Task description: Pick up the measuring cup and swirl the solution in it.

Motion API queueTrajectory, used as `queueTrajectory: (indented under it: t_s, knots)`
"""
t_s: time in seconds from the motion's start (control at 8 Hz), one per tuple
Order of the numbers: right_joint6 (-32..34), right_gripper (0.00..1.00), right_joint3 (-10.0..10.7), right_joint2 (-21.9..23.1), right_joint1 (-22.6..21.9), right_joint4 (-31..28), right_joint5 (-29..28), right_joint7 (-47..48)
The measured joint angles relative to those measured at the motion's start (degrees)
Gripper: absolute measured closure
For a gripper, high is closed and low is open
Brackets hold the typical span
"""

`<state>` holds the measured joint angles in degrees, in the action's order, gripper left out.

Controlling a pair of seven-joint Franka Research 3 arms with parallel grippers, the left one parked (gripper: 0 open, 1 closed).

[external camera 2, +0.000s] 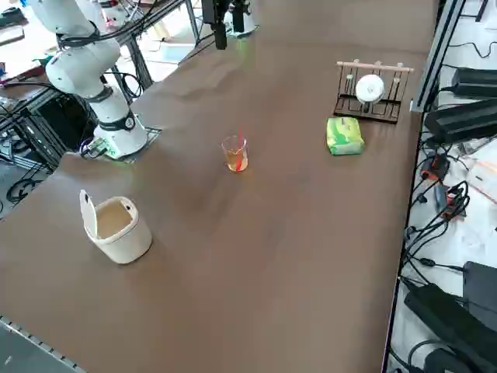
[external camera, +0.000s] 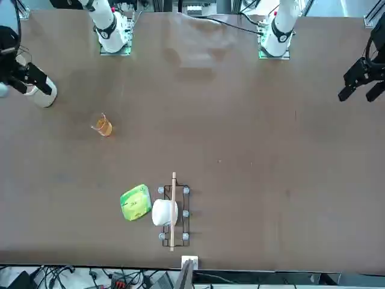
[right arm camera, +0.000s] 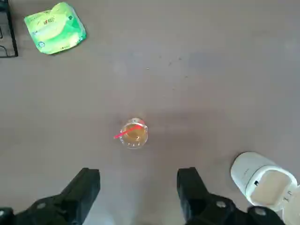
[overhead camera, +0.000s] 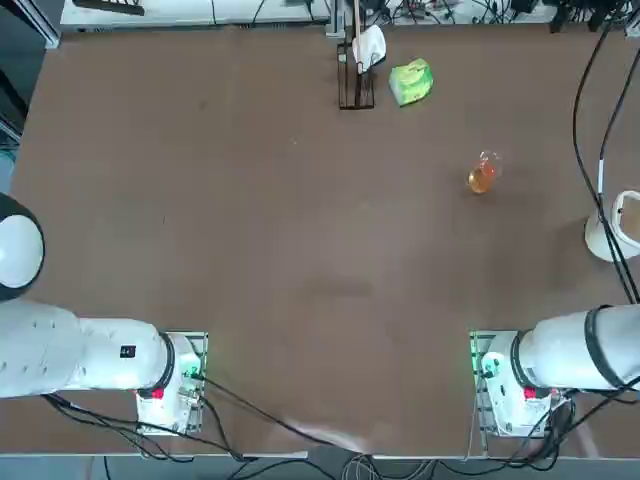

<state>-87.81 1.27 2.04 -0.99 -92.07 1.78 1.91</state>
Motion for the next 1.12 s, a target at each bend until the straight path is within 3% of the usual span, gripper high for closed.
queueTrajectory:
  t_s: [0.75, 1.12]
  knots:
    - [2.7, 0.0, -1.0, -0.2, -1.4, 0.1, -0.2, 0.7]
    - [4.0, 0.0, -2.6, -2.3, -10.1, -0.7, 4.2, 7.7]
